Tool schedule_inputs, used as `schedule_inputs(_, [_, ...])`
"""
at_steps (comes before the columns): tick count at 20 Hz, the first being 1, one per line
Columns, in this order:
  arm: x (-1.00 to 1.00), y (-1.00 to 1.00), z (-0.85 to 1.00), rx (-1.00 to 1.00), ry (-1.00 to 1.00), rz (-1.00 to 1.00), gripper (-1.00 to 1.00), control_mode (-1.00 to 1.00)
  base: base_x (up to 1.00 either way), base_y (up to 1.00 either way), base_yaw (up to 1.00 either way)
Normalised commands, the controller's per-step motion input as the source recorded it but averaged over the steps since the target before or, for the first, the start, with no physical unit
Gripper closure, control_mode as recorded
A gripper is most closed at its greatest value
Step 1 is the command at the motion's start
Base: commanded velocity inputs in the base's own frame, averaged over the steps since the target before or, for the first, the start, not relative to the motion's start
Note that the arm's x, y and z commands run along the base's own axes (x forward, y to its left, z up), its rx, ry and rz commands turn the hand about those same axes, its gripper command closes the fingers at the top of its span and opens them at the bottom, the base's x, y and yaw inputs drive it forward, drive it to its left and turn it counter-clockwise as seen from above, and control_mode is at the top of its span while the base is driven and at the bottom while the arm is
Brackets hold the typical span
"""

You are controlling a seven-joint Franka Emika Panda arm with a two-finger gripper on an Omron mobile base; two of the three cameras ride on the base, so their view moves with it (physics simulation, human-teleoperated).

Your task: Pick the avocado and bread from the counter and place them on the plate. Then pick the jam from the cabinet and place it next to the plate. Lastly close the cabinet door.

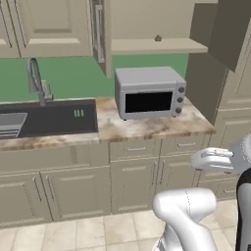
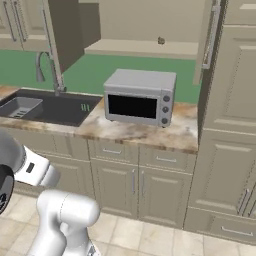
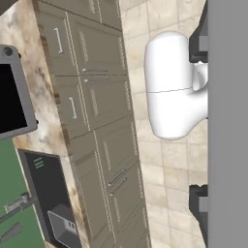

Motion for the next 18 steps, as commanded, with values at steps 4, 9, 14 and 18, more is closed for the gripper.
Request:
schedule_inputs(4, [0.0, 0.0, 0.0, 0.0, 0.0, 0.0, -1.0, 1.0, 0.5, -0.36, 0.0])
schedule_inputs(9, [0.0, 0.0, 0.0, 0.0, 0.0, 0.0, -1.0, 1.0, 0.55, -0.3, 0.0])
schedule_inputs(14, [0.0, 0.0, 0.0, 0.0, 0.0, 0.0, -1.0, 1.0, 0.54, -0.31, 0.0])
schedule_inputs(18, [0.0, 0.0, 0.0, 0.0, 0.0, 0.0, -1.0, 1.0, 0.51, -0.33, 0.0])
